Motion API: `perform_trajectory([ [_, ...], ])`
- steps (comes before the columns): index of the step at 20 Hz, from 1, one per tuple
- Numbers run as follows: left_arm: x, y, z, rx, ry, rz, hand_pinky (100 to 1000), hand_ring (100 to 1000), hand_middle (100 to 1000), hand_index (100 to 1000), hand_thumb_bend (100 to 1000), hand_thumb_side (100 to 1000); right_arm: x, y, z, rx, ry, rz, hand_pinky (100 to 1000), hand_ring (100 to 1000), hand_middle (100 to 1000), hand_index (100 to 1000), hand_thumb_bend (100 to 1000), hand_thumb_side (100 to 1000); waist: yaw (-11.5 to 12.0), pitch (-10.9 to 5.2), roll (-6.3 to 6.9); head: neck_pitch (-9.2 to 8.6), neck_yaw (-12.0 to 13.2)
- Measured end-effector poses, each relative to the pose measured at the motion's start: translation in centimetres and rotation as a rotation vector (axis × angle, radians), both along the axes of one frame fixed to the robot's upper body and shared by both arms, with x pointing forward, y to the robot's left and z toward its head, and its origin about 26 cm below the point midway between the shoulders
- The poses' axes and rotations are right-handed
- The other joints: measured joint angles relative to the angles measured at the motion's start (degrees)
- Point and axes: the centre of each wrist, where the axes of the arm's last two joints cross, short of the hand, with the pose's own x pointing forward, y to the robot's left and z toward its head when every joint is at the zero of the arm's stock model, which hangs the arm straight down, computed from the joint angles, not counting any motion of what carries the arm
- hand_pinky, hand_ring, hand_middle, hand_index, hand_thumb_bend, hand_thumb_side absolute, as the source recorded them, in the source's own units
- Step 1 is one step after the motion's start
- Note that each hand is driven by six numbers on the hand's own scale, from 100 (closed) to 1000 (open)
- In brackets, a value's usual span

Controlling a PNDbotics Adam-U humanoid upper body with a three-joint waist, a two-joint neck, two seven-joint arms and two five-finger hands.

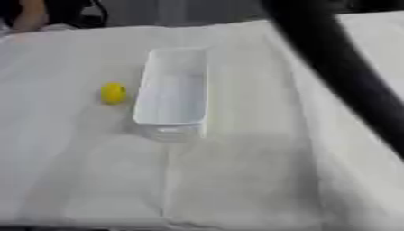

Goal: Pick up objects on the table and place them in the box.

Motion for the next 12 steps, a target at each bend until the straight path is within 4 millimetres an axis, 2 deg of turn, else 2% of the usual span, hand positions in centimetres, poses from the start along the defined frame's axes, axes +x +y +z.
perform_trajectory([
  [10, 0.13, 0.12, -0.16, -0.001, 0.009, 0.0, 502, 673, 754, 877, 283, 735, 0.0, 0.0, 0.0, 0.0, 0.001, 0.001, 698, 784, 884, 853, 100, 1000, 0.0, 0.01, 0.0, 0.0, -0.03],
  [11, 0.24, 0.17, -0.27, 0.001, 0.017, -0.001, 461, 646, 724, 877, 254, 728, 0.0, 0.0, 0.0, -0.001, 0.002, 0.001, 698, 784, 883, 853, 100, 1000, -0.01, 0.06, 0.0, 0.0, -0.04],
  [12, 0.48, 0.28, -0.47, 0.013, 0.041, -0.003, 428, 614, 694, 865, 262, 691, 0.0, 0.0, 0.0, -0.002, 0.002, 0.001, 698, 784, 882, 853, 100, 1000, -0.06, 0.13, 0.0, 0.0, -0.04],
])
